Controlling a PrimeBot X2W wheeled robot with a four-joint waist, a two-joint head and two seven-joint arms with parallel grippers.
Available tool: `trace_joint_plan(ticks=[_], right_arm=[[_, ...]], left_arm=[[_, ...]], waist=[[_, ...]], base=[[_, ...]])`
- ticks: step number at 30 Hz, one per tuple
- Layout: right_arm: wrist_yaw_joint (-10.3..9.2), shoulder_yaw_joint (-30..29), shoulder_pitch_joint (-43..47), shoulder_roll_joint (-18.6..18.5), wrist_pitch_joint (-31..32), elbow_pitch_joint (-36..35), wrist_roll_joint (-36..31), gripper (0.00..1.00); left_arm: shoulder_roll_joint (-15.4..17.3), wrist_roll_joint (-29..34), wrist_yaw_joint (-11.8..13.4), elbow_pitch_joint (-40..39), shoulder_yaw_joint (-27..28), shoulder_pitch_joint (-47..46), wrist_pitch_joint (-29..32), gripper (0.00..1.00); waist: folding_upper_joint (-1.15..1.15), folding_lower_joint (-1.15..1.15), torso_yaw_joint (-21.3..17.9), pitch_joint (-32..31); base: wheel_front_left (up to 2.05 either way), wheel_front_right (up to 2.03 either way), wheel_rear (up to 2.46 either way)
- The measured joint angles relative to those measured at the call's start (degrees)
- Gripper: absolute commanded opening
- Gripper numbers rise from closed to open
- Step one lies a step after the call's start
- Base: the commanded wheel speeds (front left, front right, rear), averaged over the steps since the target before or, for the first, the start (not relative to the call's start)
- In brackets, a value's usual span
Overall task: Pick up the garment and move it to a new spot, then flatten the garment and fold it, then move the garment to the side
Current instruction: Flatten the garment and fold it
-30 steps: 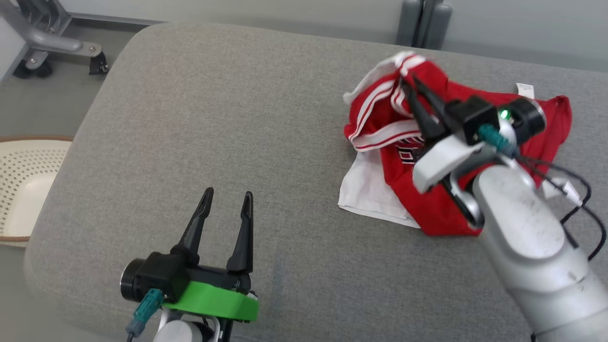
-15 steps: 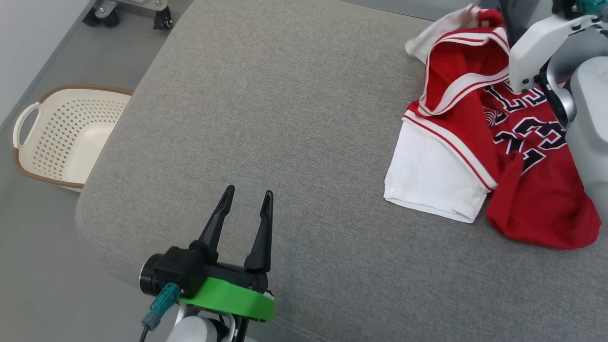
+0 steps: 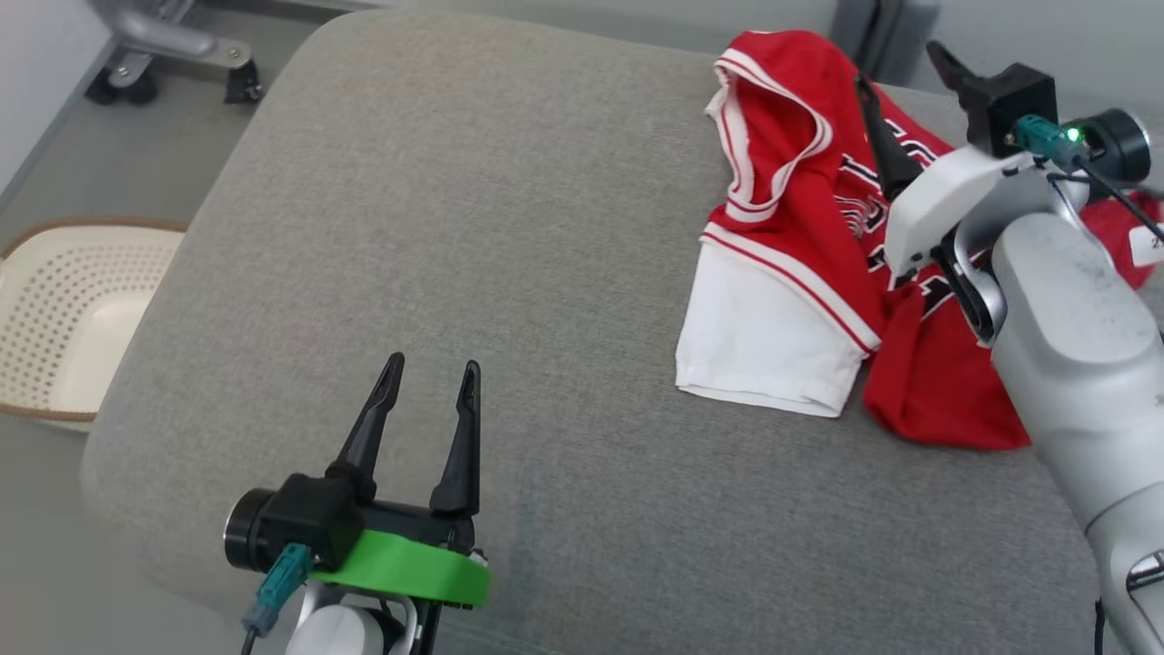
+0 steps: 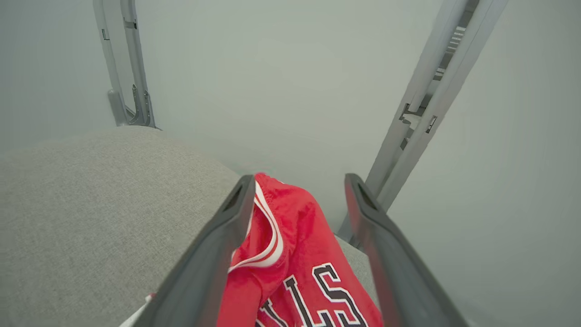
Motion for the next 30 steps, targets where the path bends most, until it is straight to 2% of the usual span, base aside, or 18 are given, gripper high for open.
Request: trace_joint_plan(ticks=[9,17,23,30], right_arm=[[-0.01,-5.86,17.49,0.92,-0.31,-17.82,3.63,1.00],[-0.01,-13.13,32.44,6.38,-0.32,-32.07,2.09,1.00],[-0.01,-15.80,40.02,10.33,-0.32,-38.23,0.92,1.00],[-0.01,-16.07,42.81,12.11,-0.32,-40.84,0.37,1.00]], left_arm=[[-0.04,2.65,-0.43,-0.59,3.39,0.60,-0.01,1.00],[-0.03,2.56,0.30,-1.30,6.04,0.72,-0.01,1.00],[-0.03,2.63,0.66,-0.88,6.64,1.59,-0.01,1.00],[-0.03,3.36,0.66,0.11,6.82,1.72,-0.01,1.00]], waist=[[0.00,0.00,-8.46,-2.85],[0.00,0.00,-15.36,-4.29],[0.00,0.00,-19.05,-4.82],[0.00,0.00,-21.53,-4.58]], base=[[0.00,0.00,0.00],[0.00,0.00,0.00],[0.00,0.00,0.00],[0.00,0.00,0.00]])
